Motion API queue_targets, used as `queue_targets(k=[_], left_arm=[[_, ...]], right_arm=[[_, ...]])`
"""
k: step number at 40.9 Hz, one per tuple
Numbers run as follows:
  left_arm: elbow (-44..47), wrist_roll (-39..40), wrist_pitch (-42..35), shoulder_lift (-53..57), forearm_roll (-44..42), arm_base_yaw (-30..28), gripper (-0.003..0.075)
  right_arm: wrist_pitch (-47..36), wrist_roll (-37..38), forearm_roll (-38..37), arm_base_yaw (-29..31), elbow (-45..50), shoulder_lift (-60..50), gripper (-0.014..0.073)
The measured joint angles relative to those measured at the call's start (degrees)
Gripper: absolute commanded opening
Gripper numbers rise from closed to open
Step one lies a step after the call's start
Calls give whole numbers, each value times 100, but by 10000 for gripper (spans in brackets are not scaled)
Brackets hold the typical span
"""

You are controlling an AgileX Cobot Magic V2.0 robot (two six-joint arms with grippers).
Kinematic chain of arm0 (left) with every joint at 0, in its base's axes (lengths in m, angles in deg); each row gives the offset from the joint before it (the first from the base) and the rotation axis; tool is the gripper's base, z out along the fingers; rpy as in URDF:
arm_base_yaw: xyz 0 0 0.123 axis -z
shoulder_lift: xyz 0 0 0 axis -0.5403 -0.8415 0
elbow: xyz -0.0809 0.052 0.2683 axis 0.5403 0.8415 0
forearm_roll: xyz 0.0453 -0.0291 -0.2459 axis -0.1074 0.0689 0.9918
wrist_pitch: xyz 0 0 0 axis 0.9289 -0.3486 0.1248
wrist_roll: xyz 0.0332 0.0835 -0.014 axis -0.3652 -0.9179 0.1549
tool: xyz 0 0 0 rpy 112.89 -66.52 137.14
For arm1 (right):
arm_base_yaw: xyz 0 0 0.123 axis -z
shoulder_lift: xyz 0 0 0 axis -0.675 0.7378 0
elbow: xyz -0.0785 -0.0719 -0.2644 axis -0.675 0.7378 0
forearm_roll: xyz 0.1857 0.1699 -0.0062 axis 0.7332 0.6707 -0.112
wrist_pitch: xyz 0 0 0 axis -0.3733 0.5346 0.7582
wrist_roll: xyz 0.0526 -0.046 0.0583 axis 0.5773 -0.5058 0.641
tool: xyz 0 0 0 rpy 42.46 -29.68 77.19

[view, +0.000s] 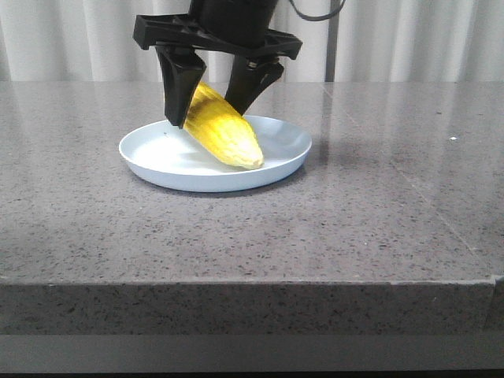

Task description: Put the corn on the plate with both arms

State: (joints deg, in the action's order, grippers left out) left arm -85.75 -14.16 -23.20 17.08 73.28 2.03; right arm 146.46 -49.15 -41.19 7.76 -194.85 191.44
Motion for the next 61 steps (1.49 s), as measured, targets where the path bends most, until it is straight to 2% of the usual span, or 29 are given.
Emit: queue_targets(k=[14, 23, 37, 44, 61], left_arm=[[0, 0, 0, 0, 0, 0, 421], [0, 0, 0, 0, 0, 0, 421], [0, 0, 0, 0, 0, 0, 421], [0, 0, 0, 0, 0, 0, 421], [0, 0, 0, 0, 0, 0, 421]], right_arm=[[53, 0, -165, 0, 0, -461, 580], [420, 0, -490, 0, 0, -1358, 491], [768, -121, -593, 0, 83, -2773, 489], [659, -158, -667, 0, 805, -3594, 489], [81, -158, -754, 0, 3648, -6063, 489]])
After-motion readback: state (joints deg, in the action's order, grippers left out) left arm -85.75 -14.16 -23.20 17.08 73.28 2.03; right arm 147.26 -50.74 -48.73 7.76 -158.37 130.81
